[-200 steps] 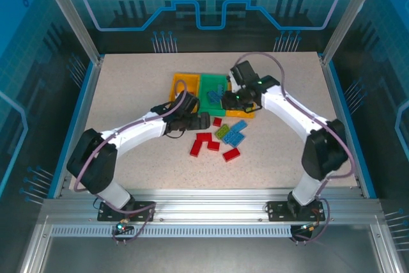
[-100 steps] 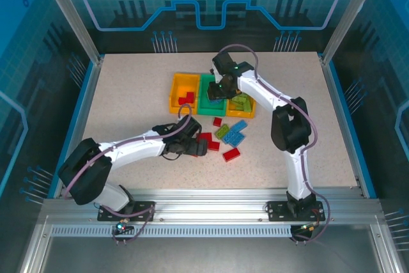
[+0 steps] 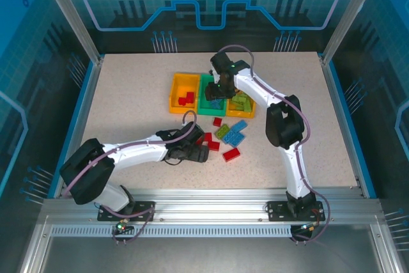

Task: Sort the legos into containers by color

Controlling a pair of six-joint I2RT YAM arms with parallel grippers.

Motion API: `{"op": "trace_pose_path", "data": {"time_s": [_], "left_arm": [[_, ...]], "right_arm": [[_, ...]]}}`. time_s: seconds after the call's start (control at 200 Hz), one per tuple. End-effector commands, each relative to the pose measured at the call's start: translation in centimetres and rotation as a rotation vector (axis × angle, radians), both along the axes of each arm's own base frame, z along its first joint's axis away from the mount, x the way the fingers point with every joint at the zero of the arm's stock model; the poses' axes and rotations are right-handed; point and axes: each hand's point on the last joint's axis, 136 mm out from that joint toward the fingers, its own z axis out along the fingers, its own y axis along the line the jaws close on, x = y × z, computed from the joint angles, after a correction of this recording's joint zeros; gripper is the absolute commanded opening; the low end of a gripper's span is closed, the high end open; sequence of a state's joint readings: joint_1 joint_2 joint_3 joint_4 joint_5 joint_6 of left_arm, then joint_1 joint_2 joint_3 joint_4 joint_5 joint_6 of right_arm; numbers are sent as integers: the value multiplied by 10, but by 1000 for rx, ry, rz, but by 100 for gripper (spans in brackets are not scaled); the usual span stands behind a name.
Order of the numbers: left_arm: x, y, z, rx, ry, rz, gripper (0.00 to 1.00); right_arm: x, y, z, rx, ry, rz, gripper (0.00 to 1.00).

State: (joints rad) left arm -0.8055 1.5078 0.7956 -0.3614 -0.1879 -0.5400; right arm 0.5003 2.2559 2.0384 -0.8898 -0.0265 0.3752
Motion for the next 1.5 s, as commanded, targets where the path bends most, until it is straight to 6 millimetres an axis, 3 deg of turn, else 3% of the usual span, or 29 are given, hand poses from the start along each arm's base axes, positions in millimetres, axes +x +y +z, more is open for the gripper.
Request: {"op": "trace_pose_path", "data": {"time_s": [0.0,0.11,0.265,0.495,0.55,0.71,0.905,1.06,1.211,1.336,1.496], "left_arm": [[4,-2,-5,29,-10,-17,86],[8,-4,-9,49,-19,-26,80],[17,-3,-16,102,-17,-22,71],[25,-8,-16,97,-31,-13,39],[25,-6,-14,104,-36,-5,35],[26,5,10,111,-78,23,34],[39,15,56,71,-173,55,35],[74,30,93,31,-242,88,35],[126,47,116,-8,-287,133,35],[171,50,119,-59,-269,150,35],[215,45,104,-61,-234,138,35]], "right_arm": [[-5,-11,-4,-28,25,-4,54],[-10,-11,7,-10,6,3,57],[-22,-11,37,20,-60,27,65],[-45,-38,56,-21,-125,18,72],[-51,-47,56,-32,-135,11,73],[-81,-67,54,-14,-124,5,77],[-125,-87,28,-14,-55,-38,78],[-153,-92,11,26,-22,-72,77],[-174,-89,-5,27,0,-59,77],[-193,-90,-19,4,38,-54,78],[-215,-86,-31,13,34,-2,86]]}}
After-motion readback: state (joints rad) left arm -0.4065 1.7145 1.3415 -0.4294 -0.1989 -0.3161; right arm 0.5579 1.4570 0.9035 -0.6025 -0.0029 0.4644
